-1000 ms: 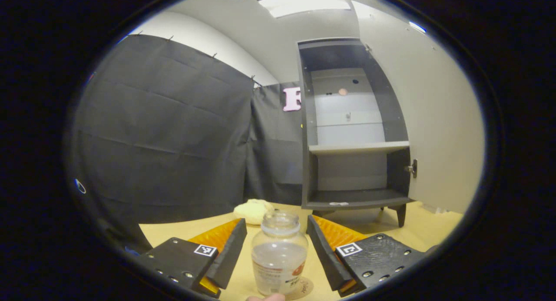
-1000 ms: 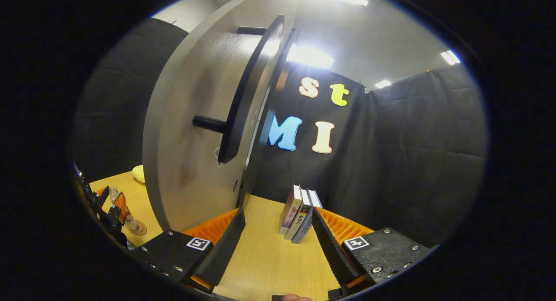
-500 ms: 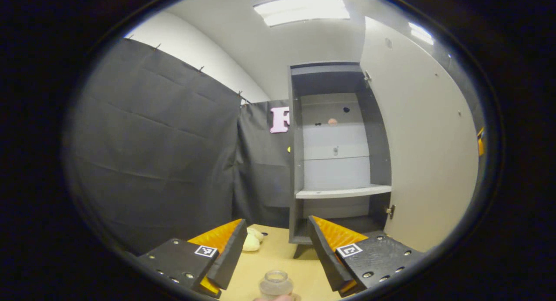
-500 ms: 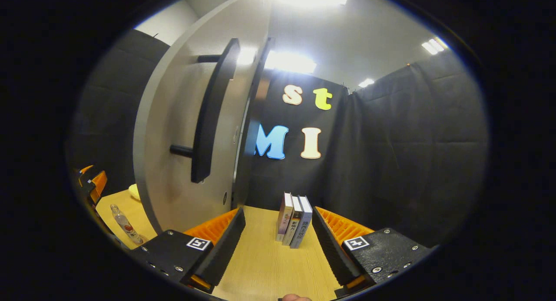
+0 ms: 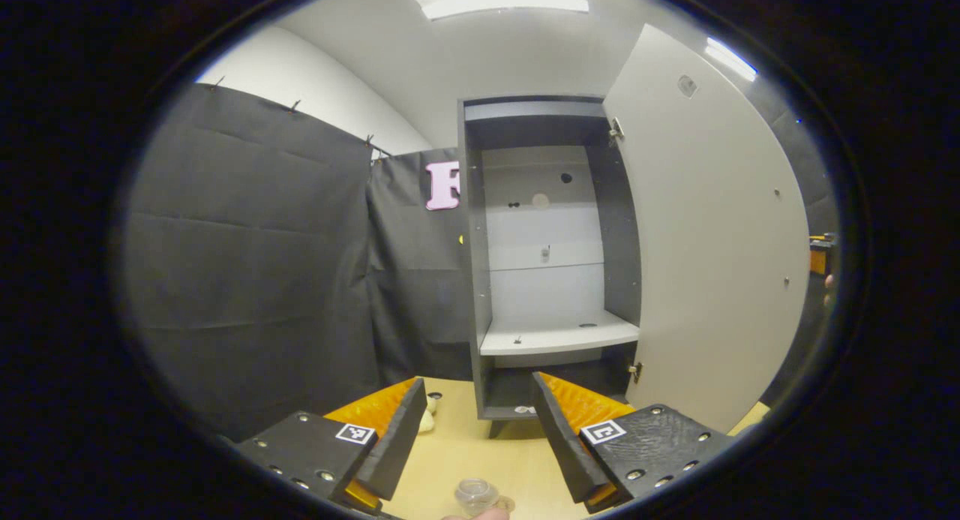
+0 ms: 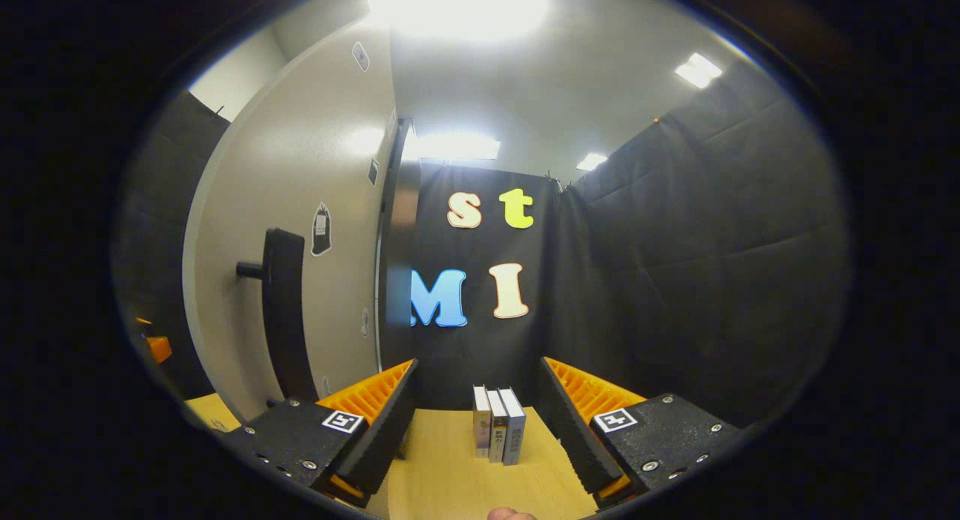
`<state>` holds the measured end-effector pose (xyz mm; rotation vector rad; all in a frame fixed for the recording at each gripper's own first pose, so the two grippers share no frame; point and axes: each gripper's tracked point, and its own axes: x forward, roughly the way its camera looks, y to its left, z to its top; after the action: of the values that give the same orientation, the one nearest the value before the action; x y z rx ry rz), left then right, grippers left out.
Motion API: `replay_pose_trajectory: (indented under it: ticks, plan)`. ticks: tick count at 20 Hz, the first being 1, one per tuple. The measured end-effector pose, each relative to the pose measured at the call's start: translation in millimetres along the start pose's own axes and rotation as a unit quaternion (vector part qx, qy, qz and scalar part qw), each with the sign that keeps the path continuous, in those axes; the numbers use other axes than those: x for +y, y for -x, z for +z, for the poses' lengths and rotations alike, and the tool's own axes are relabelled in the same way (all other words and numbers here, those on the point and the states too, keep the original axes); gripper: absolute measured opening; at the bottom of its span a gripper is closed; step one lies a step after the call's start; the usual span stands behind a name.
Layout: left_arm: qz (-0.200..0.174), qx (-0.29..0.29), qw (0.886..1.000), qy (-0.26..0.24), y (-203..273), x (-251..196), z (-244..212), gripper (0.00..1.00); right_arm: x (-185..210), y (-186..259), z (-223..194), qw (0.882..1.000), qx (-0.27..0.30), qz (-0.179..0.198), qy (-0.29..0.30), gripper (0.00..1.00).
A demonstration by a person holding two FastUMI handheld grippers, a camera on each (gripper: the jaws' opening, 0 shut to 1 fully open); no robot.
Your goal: Open the cabinet door with the right hand, grasp the bottle in the cabinet with the left hand and place it on the coaster, then close the cabinet door with the right hand.
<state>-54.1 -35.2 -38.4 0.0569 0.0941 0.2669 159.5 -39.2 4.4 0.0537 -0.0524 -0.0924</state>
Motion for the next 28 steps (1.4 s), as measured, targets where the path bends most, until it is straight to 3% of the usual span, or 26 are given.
replay_pose_trajectory:
  ticks: [2, 3, 11, 13, 14, 17, 20, 25, 28]
  plan:
    - [-0.004, 0.001, 1.0, 0.024, -1, 5, 8, 0.85, 0, 2, 2, 1.0, -0.003, -0.01, 0.013, 0.96]
    - [-0.007, 0.005, 1.0, 0.029, -2, 9, 6, 0.82, -3, 5, 5, 1.0, -0.007, -0.02, 0.014, 0.91]
    - [-0.034, -0.016, 0.999, 0.009, -1, 56, 12, 0.82, -7, 10, -4, 0.993, 0.001, -0.111, -0.045, 0.9]
    - [-0.038, -0.013, 0.999, 0.005, -8, 66, 8, 0.86, 3, 11, -6, 0.991, 0.001, -0.115, -0.071, 0.9]
    - [-0.039, -0.012, 0.999, 0.003, -11, 71, 6, 0.82, 8, 14, -7, 0.99, 0.001, -0.115, -0.082, 0.9]
    - [-0.037, 0.0, 0.999, -0.004, -19, 75, -1, 0.86, 32, 20, -7, 0.991, -0.006, -0.098, -0.097, 0.92]
    - [-0.04, -0.003, 0.999, -0.009, -21, 73, 4, 0.82, 55, 23, 5, 0.99, -0.037, -0.085, -0.107, 0.92]
    - [-0.036, -0.01, 0.999, -0.027, -14, 79, 9, 0.83, 135, 4, 7, 0.994, -0.04, 0.0, -0.1, 0.92]
    - [-0.034, -0.012, 0.999, -0.022, -7, 86, 15, 0.84, 157, -11, 25, 0.995, -0.044, 0.037, -0.086, 0.92]
